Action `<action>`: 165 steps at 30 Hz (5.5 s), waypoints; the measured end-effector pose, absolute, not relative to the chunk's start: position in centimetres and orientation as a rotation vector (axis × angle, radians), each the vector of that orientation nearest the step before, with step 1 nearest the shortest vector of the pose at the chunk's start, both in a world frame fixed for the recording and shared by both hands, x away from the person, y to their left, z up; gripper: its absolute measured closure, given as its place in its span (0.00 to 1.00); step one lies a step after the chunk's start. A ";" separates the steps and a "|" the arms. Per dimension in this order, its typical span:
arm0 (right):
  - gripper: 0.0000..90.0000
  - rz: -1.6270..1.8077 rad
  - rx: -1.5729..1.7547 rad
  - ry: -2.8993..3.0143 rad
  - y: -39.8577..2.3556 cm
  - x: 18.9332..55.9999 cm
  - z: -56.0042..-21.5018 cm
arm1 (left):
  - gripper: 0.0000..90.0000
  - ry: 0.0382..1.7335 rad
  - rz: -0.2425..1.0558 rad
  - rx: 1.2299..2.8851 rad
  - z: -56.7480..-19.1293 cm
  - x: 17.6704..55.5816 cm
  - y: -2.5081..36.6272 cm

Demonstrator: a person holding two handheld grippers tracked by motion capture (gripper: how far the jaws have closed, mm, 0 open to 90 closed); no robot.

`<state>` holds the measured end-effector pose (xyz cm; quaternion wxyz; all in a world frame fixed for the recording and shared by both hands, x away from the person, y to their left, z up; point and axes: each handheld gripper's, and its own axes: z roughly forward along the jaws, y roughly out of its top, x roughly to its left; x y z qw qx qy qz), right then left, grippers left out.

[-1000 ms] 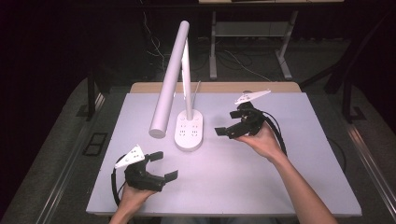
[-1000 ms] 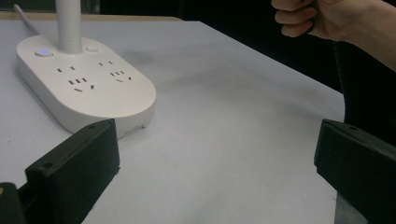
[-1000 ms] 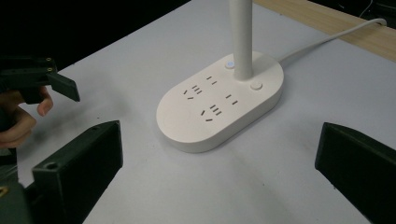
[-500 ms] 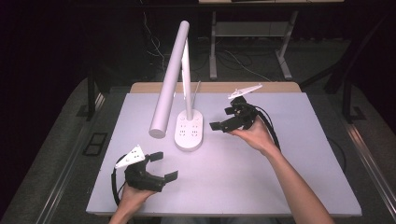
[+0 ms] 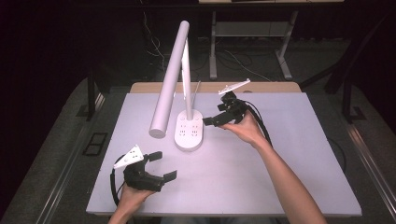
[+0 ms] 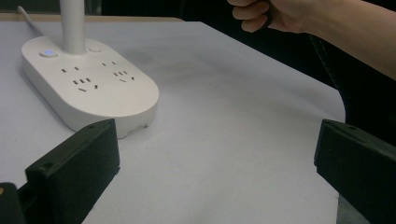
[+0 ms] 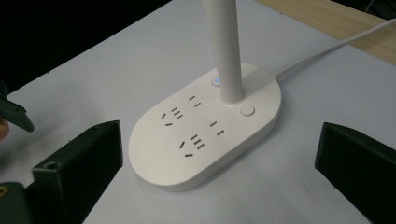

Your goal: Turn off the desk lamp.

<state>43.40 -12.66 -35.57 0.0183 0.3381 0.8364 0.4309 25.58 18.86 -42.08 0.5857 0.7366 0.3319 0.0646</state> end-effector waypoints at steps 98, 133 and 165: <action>1.00 1.235 1.167 2.547 -7.3 48.6 -42.4 | 0.00 0.789 0.137 1.683 -42.0 25.7 19.5; 1.00 1.236 1.188 2.532 -7.2 48.4 -42.5 | 0.00 0.792 0.135 1.682 -42.0 25.6 19.5; 0.84 1.290 1.165 2.466 -10.2 46.1 -39.0 | 0.00 0.794 0.135 1.692 -42.1 25.7 19.4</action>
